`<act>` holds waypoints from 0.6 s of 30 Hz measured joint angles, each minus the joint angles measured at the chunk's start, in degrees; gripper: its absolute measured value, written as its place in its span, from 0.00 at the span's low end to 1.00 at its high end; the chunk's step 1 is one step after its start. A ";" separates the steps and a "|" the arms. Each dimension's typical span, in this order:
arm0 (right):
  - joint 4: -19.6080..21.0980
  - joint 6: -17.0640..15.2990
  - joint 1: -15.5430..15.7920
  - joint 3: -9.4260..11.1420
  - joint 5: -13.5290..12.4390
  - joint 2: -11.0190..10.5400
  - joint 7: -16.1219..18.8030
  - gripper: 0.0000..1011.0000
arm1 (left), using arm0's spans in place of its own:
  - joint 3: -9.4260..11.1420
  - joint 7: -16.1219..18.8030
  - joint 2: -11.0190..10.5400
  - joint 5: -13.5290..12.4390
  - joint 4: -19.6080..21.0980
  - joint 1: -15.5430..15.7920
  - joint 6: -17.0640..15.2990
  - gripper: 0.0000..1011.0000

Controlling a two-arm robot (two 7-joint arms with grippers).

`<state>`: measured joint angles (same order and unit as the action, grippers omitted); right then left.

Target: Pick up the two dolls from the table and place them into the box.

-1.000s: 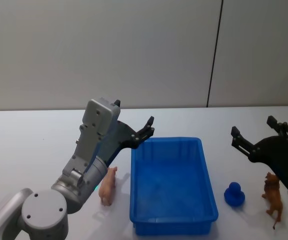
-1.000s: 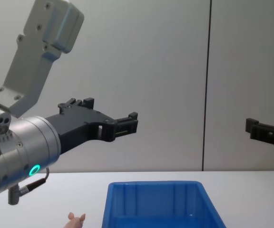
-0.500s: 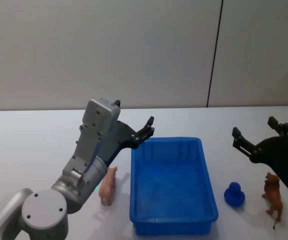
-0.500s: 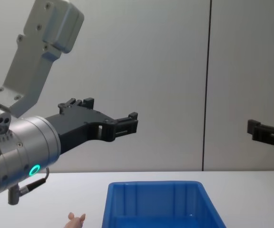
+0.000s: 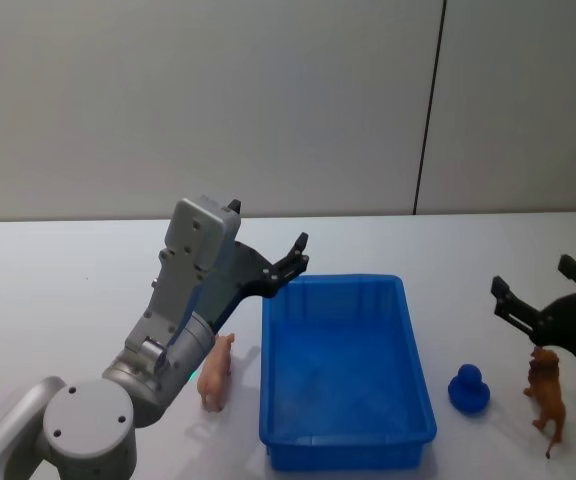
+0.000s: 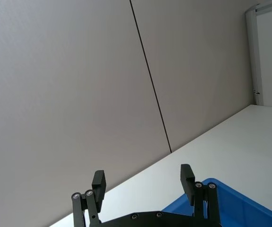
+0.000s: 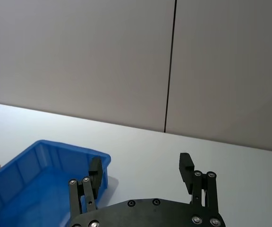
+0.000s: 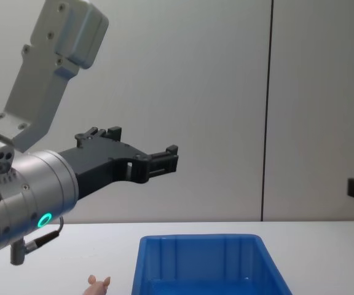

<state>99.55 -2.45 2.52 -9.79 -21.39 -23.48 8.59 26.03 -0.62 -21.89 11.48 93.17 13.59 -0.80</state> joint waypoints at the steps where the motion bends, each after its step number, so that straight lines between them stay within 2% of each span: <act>1: -0.06 -0.03 0.18 0.19 -0.21 -0.28 0.19 0.99 | 0.00 0.00 0.00 0.00 0.00 0.00 0.00 0.99; 18: 0.84 -3.60 4.98 2.97 -3.51 -4.86 1.81 0.99 | 0.00 0.00 0.00 0.00 0.00 0.00 0.00 0.99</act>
<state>100.39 -6.05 7.50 -6.82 -24.90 -28.34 10.40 26.03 -0.62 -21.89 11.48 93.18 13.59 -0.80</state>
